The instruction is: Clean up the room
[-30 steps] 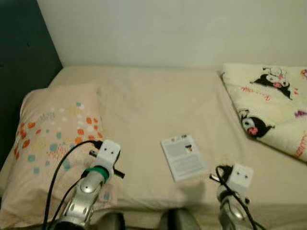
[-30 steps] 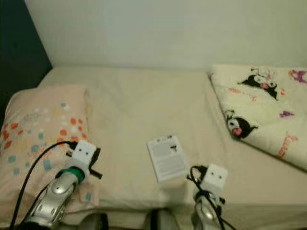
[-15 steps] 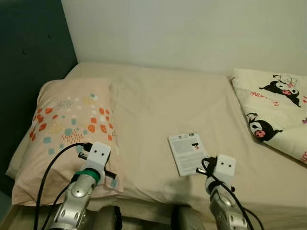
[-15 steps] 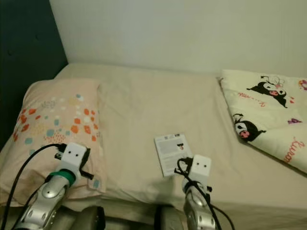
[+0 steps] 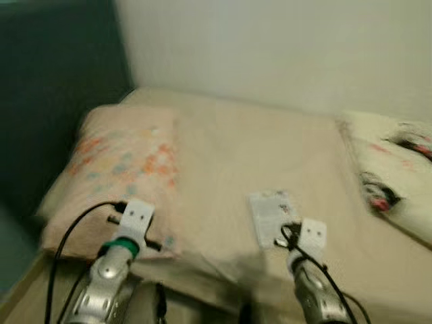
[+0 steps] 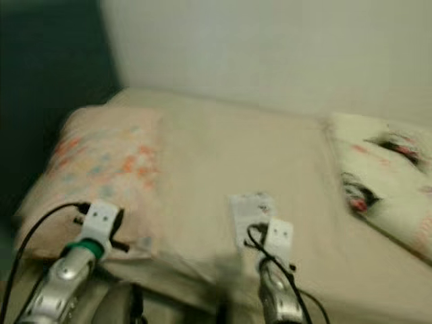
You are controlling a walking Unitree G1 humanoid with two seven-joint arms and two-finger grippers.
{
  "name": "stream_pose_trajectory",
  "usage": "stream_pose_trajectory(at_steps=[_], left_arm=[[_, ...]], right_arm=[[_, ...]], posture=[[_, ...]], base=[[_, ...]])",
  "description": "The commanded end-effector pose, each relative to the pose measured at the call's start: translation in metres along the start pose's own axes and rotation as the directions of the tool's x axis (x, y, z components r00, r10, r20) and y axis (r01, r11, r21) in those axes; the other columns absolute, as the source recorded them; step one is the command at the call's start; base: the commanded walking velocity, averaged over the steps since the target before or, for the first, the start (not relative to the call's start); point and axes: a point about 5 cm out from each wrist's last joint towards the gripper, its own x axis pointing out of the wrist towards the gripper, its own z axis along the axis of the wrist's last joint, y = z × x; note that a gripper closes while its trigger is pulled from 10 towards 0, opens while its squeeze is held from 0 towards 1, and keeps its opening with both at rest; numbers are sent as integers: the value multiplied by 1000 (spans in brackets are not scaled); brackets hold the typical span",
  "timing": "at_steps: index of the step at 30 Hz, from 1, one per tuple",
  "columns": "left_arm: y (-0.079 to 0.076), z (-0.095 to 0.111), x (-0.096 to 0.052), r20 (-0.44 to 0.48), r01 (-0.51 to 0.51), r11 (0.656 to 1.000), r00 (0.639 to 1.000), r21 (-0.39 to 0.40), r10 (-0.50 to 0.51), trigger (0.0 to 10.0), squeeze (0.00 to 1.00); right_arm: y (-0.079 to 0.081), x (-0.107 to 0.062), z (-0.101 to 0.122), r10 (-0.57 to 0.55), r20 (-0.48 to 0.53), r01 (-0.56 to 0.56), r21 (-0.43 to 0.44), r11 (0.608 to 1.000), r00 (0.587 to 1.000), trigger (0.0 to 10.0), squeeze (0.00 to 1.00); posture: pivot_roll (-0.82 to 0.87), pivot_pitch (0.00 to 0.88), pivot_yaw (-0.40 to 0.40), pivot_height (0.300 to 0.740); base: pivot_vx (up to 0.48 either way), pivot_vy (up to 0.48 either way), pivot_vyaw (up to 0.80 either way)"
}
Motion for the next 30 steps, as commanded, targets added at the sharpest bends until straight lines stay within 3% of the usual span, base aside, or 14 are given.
stream_pose_trajectory(at_steps=[1,14,30], left_arm=[[-8,-1,1,-19,28,1000,999,-12,-29,10000,0],[-3,-4,-2,-32,3,1000,999,-21,-4,10000,0],[-11,-1,-1,-29,29,1000,999,-3,-29,10000,0]], right_arm=[[-4,-3,-9,1,-38,-1,20,1000,999,10000,0],[2,-5,-11,54,-47,-55,-29,998,997,10000,0],[-3,-6,-17,-15,-56,15,-2,1000,998,10000,0]], posture=[[110,4,-39,601],[100,27,-57,636],[108,29,-48,636]], base=[[0,0,0],[0,0,0],[0,0,0]])
